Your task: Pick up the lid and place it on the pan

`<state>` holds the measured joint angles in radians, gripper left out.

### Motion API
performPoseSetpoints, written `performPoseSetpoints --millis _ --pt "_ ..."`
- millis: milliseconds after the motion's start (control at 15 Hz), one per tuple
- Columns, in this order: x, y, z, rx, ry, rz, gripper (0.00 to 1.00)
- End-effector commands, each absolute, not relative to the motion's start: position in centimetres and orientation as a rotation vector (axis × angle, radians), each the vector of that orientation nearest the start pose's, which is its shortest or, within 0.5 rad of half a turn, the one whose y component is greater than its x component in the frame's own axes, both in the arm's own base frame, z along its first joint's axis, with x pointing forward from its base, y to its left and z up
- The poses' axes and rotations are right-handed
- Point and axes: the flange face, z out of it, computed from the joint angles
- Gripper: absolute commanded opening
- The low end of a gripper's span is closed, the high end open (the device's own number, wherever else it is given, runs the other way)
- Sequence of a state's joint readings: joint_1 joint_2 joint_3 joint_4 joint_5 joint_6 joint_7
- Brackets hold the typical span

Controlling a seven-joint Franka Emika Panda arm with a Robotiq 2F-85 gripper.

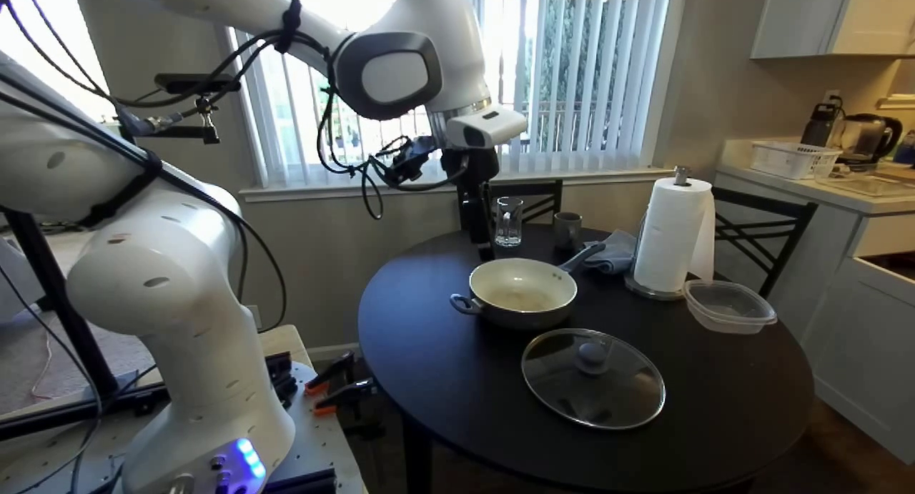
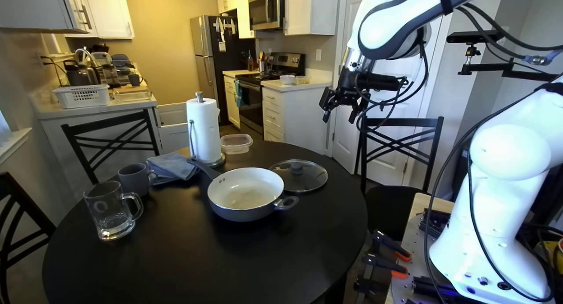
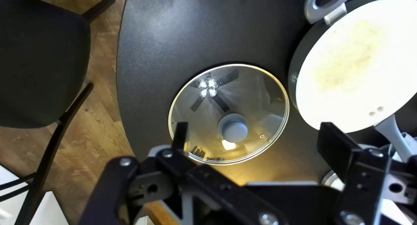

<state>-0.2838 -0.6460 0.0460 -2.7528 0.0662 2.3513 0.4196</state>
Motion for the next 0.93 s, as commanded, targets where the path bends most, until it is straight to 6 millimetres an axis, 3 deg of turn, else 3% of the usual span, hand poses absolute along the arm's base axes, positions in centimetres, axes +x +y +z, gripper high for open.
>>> performPoseSetpoints --millis 0,400,533,733,867 --pt "35.4 -8.9 42.9 -2.877 1.07 -0.368 1.0" --pt "36.2 -9.3 43.4 -2.87 1.076 -0.371 1.0" --pt "37.5 -9.6 43.0 -2.874 1.025 -0.401 1.0" --pt "40.5 -13.7 42.1 -2.956 0.883 -0.462 1.0" --pt "42.2 -16.6 40.0 -3.017 0.753 -0.439 1.0"
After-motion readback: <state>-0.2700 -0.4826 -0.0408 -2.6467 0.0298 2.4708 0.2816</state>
